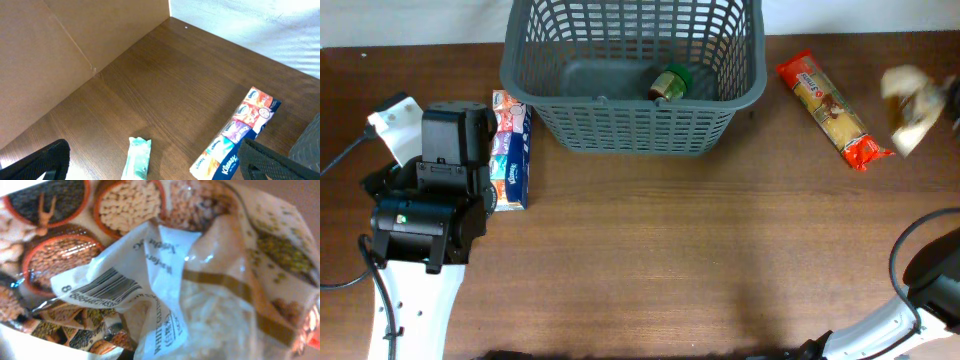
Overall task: Pack container
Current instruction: 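Lift the rice bag over the basket and drop it in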
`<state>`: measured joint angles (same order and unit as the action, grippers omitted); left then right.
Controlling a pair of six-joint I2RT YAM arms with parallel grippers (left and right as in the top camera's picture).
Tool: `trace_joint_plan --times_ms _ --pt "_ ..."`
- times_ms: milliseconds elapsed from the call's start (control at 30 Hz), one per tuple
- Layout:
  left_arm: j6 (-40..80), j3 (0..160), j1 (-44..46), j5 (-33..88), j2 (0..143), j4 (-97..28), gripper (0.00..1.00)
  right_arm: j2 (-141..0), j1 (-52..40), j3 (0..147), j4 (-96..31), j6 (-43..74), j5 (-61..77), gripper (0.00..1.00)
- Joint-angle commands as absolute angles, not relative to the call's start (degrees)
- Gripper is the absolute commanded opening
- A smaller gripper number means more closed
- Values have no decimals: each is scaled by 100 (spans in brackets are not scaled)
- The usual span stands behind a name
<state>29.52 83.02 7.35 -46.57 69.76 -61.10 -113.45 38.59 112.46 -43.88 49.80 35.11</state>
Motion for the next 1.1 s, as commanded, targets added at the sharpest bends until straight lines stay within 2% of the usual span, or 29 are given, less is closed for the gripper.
trace_joint_plan --times_ms 0,100,133,333,467,633,800,1067 --pt "2858 8361 707 -4740 6980 -6119 100 -10934 3535 12755 -4364 4272 5400 4" --pt "2858 8361 707 -4740 6980 -6119 100 -10934 3015 13670 -4368 3662 5784 4" --pt "2858 8361 707 -4740 6980 -6119 100 -10934 2543 14075 -4370 3192 5922 4" --pt "2858 8361 707 -4740 6980 -6119 100 -10965 805 14256 -4471 1789 5771 4" --pt "2858 8361 707 -4740 6980 -6119 100 -11122 -215 14191 -4803 1131 4862 4" --pt "2858 8361 707 -4740 6980 -6119 100 -11504 -1234 14153 -5266 725 2825 4" --pt "2858 8361 707 -4740 6980 -6119 100 -12108 -1811 14153 -5581 447 1424 4" --pt "2858 8361 707 -4740 6980 -6119 100 -12890 -1715 14153 -5522 447 1122 4"
